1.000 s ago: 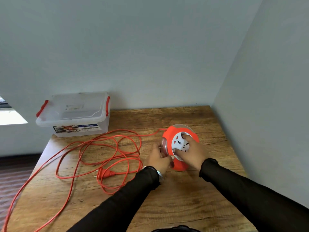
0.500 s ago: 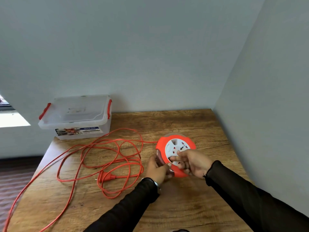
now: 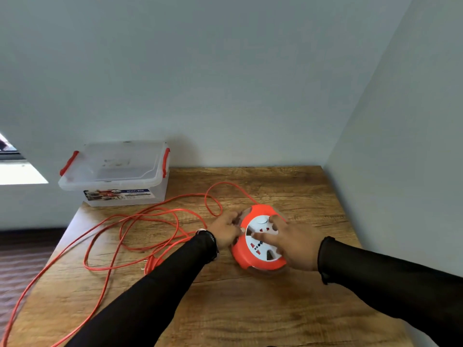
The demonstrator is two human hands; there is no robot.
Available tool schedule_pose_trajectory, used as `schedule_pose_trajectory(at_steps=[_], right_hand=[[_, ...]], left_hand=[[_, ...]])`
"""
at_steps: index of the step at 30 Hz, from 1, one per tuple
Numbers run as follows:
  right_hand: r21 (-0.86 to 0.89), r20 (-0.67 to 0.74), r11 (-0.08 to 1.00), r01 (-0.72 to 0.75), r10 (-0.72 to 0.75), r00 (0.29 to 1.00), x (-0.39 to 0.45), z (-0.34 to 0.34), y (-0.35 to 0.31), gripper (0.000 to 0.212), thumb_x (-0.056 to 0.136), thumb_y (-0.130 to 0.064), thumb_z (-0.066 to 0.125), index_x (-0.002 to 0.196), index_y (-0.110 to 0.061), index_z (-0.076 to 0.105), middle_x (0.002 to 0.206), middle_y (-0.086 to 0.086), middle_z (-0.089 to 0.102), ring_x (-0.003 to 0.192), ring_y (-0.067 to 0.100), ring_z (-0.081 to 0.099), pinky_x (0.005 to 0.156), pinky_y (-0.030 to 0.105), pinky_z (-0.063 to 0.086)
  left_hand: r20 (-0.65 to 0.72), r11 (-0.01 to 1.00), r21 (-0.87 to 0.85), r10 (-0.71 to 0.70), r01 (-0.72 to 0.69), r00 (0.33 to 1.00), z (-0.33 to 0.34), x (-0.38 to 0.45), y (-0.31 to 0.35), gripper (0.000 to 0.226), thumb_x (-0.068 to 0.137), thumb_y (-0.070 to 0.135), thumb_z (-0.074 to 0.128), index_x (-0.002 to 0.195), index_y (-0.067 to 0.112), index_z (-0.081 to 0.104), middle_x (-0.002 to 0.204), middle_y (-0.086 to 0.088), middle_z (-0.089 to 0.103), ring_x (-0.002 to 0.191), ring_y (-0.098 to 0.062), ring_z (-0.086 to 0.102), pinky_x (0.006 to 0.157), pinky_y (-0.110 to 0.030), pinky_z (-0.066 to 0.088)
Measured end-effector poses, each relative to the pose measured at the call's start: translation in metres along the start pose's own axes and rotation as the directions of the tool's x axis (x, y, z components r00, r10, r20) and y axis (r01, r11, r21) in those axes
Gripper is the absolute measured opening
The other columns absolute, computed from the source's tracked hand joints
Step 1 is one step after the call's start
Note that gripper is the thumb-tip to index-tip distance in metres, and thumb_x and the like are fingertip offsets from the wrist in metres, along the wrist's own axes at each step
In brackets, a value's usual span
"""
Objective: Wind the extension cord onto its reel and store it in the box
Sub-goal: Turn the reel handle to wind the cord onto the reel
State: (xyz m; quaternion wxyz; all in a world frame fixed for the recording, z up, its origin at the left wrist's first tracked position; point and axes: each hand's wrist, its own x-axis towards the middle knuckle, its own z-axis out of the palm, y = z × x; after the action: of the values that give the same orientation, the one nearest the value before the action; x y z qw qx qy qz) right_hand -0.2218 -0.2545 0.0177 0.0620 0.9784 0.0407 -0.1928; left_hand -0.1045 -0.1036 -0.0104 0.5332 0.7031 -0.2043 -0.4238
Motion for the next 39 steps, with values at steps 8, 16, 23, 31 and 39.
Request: schedule_pose_trajectory(at_steps=[8,16,23,31,39], right_hand=[[0.038,0.051,0.997,-0.066,0.064,0.997,0.006,-0.004,-0.008,0.075,0.093,-0.026,0.047,0.146,-0.045,-0.002,0.120,0.014,0.054,0.100,0.031,0.057,0.073,0.036,0.050],[0.090,-0.001,0.991,-0.100,0.101,0.995,0.014,0.005,0.003,0.068,0.089,-0.028,0.050,0.144,-0.046,0.014,0.128,0.009,0.055,0.110,0.029,0.056,0.077,0.034,0.052],[0.642,0.022,0.677,-0.360,0.453,0.891,0.014,0.002,0.006,0.075,0.087,-0.055,0.051,0.148,-0.024,0.019,0.139,0.003,0.052,0.116,0.024,0.056,0.086,0.031,0.048],[0.880,0.468,-0.126,-0.458,0.396,0.790,0.020,-0.008,0.001,0.021,0.095,-0.021,0.046,0.088,-0.004,0.056,0.045,0.005,0.055,0.028,0.010,0.039,0.035,0.014,0.023],[0.840,0.537,-0.270,-0.472,0.280,0.796,0.019,0.002,0.000,0.023,0.096,-0.015,0.039,0.093,-0.003,0.059,0.079,0.008,0.070,0.042,0.010,0.053,0.036,0.015,0.030]], left_hand=[[0.014,0.994,0.113,0.006,-0.007,1.000,0.003,-0.002,0.021,0.055,0.089,-0.015,0.043,0.141,0.004,0.037,0.136,-0.018,0.050,0.041,0.009,0.054,0.042,-0.009,0.041],[-0.115,0.999,0.032,-0.040,0.044,0.993,0.008,0.002,0.007,0.047,0.085,-0.006,0.057,0.127,0.012,0.050,0.094,-0.004,0.057,0.052,-0.009,0.055,0.045,-0.022,0.043],[-0.277,0.951,-0.307,-0.111,0.022,0.954,0.034,0.003,-0.005,0.044,0.079,-0.016,0.058,0.101,0.021,0.048,0.093,-0.002,0.055,0.053,-0.017,0.055,0.053,-0.031,0.048],[-0.346,0.915,-0.403,-0.155,0.002,0.925,0.052,0.002,-0.014,0.045,0.080,-0.015,0.058,0.098,0.025,0.046,0.090,-0.001,0.055,0.048,-0.011,0.057,0.042,-0.027,0.046],[-0.345,0.943,-0.331,-0.145,0.025,0.927,0.045,-0.003,-0.016,0.047,0.084,-0.013,0.053,0.122,0.014,0.046,0.096,-0.006,0.058,0.049,-0.012,0.056,0.040,-0.020,0.045]])
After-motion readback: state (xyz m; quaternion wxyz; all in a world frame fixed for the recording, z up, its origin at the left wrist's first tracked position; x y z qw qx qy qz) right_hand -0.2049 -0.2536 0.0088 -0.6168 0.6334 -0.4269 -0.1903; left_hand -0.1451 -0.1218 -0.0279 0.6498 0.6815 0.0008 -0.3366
